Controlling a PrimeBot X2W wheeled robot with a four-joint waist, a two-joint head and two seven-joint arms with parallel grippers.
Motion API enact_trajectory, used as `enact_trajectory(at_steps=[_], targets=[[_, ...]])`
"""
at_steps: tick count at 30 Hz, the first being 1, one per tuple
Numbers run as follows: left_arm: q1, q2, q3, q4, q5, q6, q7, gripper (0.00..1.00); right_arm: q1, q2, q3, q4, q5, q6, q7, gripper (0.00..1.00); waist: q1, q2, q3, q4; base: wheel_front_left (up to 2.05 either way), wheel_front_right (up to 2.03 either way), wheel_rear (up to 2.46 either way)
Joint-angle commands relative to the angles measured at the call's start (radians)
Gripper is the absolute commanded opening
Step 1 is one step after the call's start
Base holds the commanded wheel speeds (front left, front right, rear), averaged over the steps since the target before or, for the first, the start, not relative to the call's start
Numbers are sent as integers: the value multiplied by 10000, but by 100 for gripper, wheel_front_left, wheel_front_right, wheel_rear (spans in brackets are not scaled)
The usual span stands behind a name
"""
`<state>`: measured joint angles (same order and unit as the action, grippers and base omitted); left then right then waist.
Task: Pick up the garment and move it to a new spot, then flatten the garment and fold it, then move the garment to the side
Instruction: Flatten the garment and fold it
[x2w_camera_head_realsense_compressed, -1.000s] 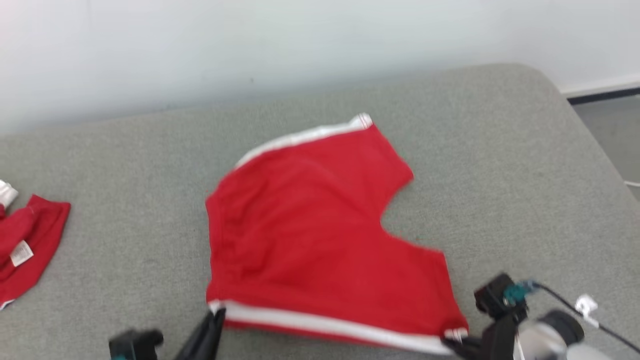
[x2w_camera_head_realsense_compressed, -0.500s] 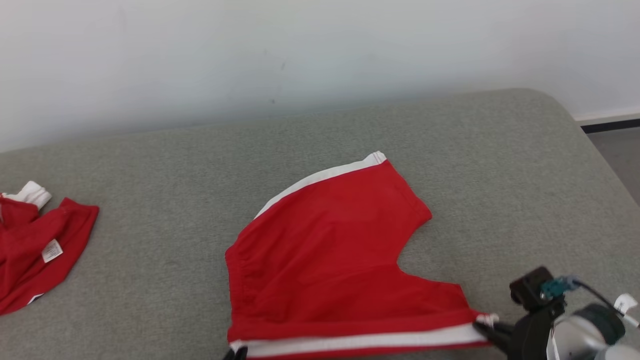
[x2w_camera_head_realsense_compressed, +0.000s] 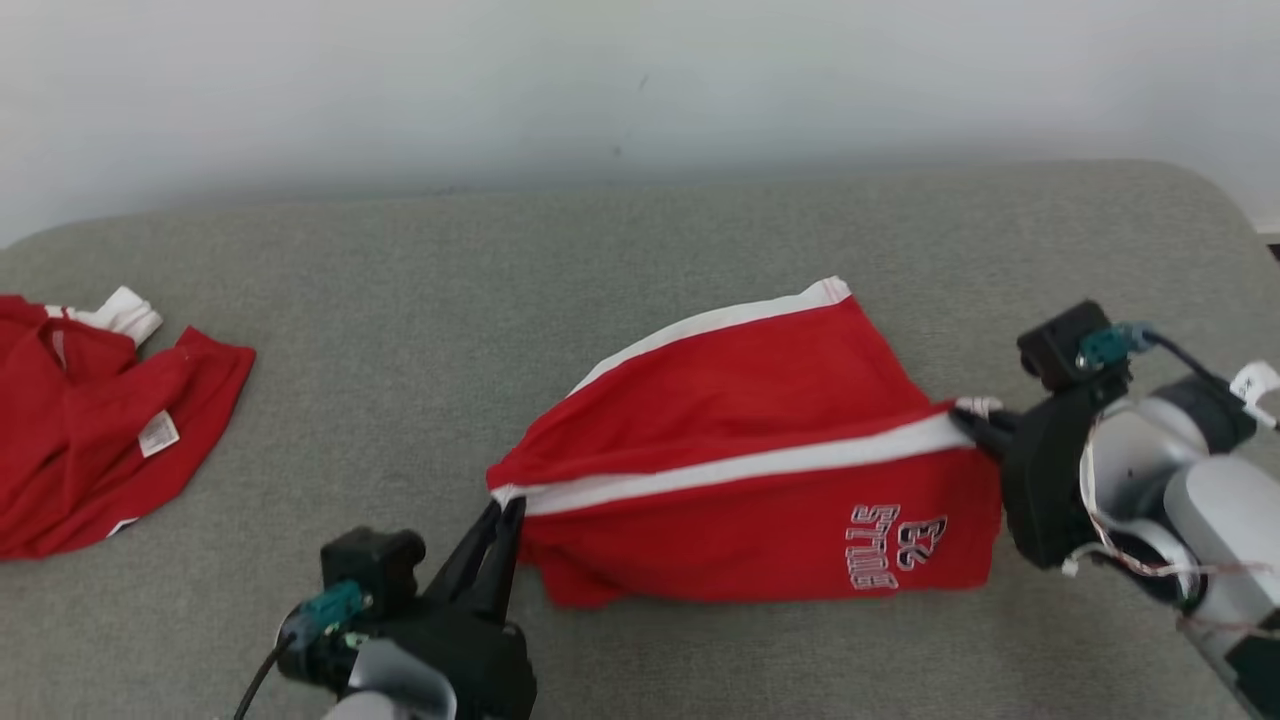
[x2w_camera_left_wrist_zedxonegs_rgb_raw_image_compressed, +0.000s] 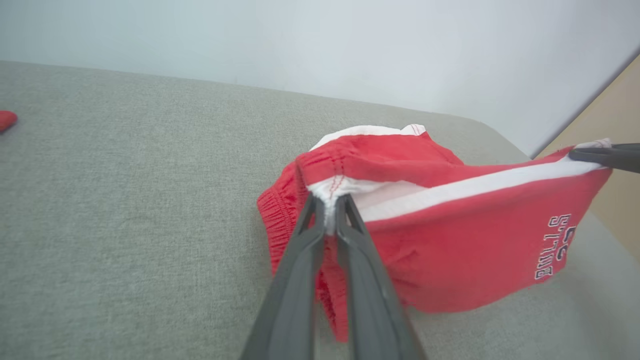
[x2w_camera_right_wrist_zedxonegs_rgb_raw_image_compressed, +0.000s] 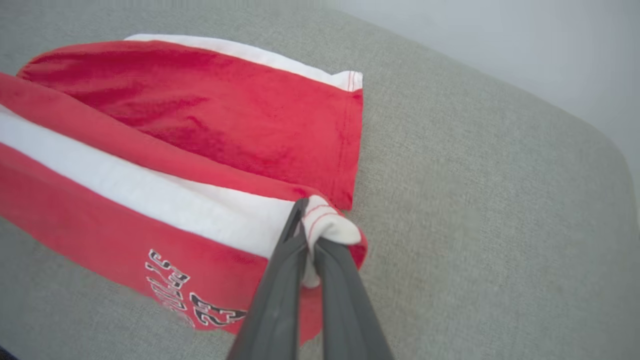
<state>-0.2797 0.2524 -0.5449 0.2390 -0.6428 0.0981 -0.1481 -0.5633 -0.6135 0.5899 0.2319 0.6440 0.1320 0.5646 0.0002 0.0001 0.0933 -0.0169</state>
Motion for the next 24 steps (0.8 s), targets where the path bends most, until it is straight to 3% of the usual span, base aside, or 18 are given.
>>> enact_trajectory(at_steps=[1, 8, 23, 24], targets=[[-379, -118, -7, 242, 168, 16, -32, 0, -513, 56, 198, 343, 10, -27, -240, 0, -2, -1, 428, 394, 0, 0, 0], [-2077, -930, -187, 1499, 264, -174, -96, 0, -2752, 172, 1178, 2537, -297, -27, -1667, 0, -2, -1, 1366, 1070, 0, 0, 0], [-3658, -1670, -251, 3425, 50, -367, -416, 0, -4593, 1271, 1872, 5733, -678, -27, -3577, 0, -2, -1, 1639, 1361, 0, 0, 0], [-3722, -1713, -293, 3518, 27, -402, -440, 27, -4650, 1359, 1921, 5921, -662, -27, -3636, 0, -2, -1, 1628, 1351, 0, 0, 0]])
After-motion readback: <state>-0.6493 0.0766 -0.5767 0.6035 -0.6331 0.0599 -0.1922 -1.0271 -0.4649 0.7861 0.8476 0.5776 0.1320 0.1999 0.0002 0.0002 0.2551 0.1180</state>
